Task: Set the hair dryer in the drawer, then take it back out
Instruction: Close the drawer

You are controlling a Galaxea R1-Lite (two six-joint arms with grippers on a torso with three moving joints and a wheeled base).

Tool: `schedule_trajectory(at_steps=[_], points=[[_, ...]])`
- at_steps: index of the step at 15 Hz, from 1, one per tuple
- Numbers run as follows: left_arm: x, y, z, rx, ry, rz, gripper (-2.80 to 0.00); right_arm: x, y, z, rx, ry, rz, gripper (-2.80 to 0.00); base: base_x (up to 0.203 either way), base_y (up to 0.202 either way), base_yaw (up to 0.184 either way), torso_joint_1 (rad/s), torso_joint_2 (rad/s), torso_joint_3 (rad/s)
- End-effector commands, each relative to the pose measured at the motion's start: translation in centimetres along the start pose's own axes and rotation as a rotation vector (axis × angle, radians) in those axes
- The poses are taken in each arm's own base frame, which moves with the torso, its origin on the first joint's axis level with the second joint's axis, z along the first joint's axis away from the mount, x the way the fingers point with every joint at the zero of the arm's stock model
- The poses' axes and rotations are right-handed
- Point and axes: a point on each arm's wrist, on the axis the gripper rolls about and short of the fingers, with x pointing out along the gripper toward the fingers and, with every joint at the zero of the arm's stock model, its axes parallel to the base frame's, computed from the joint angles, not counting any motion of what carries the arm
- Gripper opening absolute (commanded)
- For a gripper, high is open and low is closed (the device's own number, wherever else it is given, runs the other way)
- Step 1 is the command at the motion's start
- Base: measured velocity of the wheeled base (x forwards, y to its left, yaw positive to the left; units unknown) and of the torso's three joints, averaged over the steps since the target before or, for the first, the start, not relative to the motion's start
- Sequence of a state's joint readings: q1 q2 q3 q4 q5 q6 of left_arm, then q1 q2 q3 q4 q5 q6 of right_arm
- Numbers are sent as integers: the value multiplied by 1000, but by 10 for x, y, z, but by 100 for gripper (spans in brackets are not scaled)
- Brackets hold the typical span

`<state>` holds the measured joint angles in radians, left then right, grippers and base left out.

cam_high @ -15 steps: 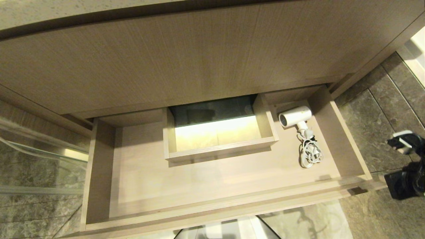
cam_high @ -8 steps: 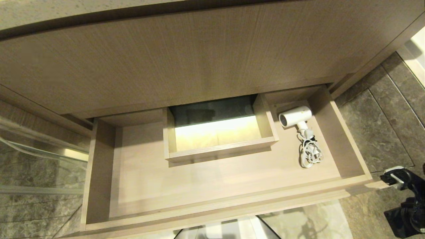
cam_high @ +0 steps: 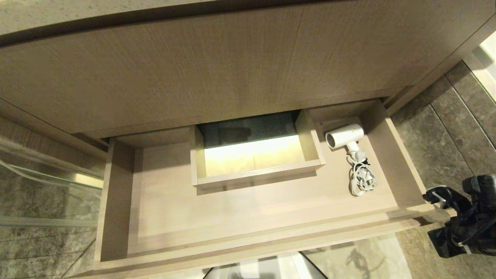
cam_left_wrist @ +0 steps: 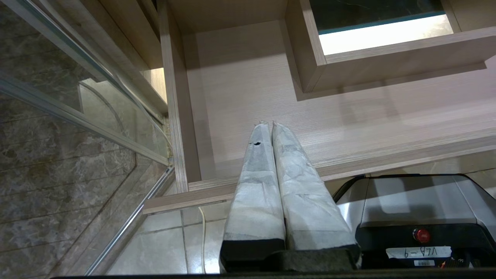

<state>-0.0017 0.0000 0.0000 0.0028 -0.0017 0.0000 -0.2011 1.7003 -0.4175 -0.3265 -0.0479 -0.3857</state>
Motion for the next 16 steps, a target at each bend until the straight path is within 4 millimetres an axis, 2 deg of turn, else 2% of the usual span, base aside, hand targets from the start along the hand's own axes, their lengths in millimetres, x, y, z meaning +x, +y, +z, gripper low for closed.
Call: schedule_trajectory(at_steps=[1,7,9,13,15,16], points=[[0,0,0,0,2,0,-280,10,-3,7,0,6,2,-280,0,0,0,0,0,0],[0,0,0,0,2,0,-280,-4,-19,24,69,-174,-85,-280,0,0,0,0,0,0],[0,0,0,0,2,0,-280,-11,-28,44,170,-300,-117,-280,0,0,0,0,0,0],[0,0,0,0,2,0,-280,-23,-51,100,285,-595,-187,-280,0,0,0,0,0,0],[0,0,0,0,2,0,-280,-24,-55,111,291,-674,-204,-280,0,0,0,0,0,0],[0,0,0,0,2,0,-280,-23,-54,107,290,-654,-199,-280,0,0,0,0,0,0]])
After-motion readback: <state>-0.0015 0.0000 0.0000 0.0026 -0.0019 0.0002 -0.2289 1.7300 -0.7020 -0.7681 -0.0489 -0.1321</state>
